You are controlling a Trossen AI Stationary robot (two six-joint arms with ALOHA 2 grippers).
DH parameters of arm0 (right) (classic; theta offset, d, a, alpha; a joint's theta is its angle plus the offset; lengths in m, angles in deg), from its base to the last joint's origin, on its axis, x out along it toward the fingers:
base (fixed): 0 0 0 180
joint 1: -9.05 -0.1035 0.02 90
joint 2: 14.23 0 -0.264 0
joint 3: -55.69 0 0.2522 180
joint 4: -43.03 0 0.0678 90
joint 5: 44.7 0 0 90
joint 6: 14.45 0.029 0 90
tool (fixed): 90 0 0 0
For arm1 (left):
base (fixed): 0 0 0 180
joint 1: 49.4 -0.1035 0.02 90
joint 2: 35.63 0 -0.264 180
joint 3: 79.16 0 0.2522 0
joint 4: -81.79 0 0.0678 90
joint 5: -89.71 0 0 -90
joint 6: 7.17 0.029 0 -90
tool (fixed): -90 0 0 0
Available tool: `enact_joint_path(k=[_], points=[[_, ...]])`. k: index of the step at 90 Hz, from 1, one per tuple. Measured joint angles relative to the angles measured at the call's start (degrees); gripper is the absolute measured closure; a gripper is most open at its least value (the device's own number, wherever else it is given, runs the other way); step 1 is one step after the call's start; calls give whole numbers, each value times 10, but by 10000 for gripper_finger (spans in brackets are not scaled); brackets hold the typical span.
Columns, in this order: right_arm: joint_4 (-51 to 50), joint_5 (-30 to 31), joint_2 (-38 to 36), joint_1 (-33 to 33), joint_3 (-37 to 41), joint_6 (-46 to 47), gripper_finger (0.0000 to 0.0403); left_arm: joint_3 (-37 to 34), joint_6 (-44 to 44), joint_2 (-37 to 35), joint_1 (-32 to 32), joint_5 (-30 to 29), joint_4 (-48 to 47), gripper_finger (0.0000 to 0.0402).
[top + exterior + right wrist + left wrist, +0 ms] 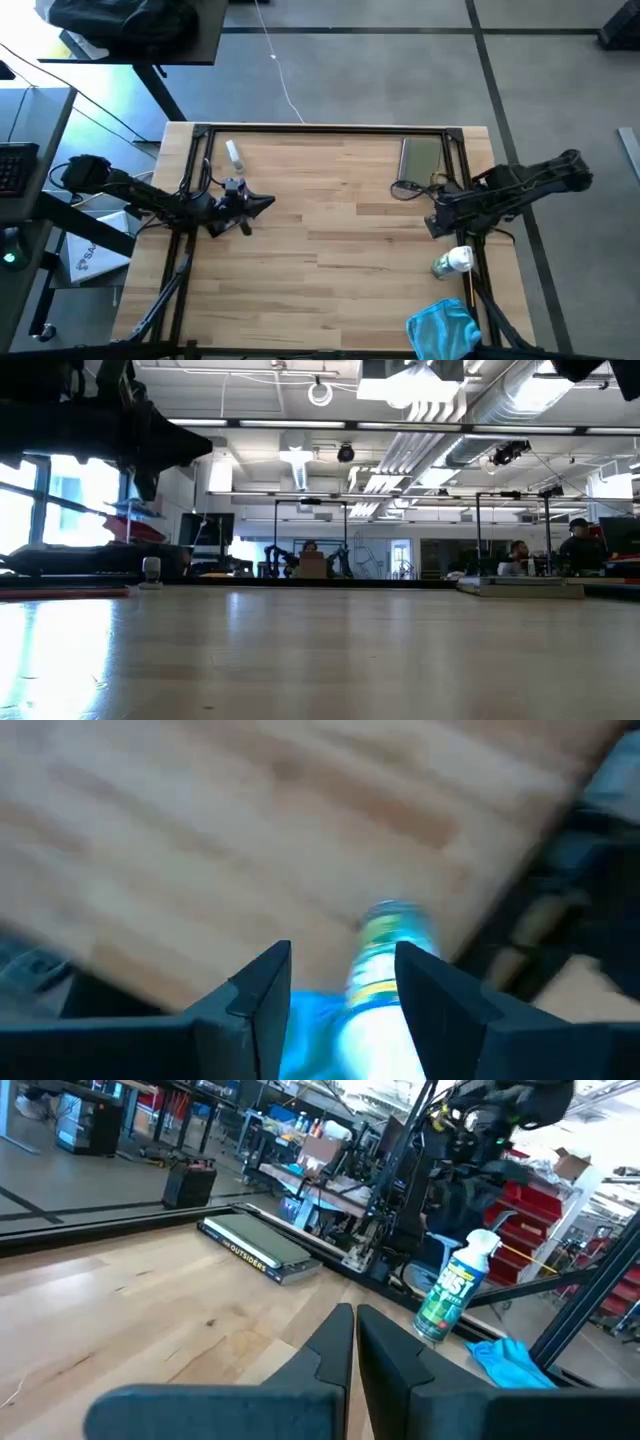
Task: Apply microfiber cloth
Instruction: Move the spray cleaning bottle to the top
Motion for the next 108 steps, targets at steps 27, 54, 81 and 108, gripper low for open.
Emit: enact_joint_path(k=[27, 54, 81, 108], points=[[-63, -139, 80, -20, -84, -23, 254, 0, 0, 0, 0, -5, 0, 401], [-80, -203, 75, -82, -80, 62, 254, 0, 0, 0, -1, -7, -1, 401], [-80, -245, 76, -171, -80, 170, 254, 0, 1, 0, -1, -7, 0, 401], [-80, -158, 76, -240, -68, 355, 254, 0, 1, 0, -1, -8, 0, 401]])
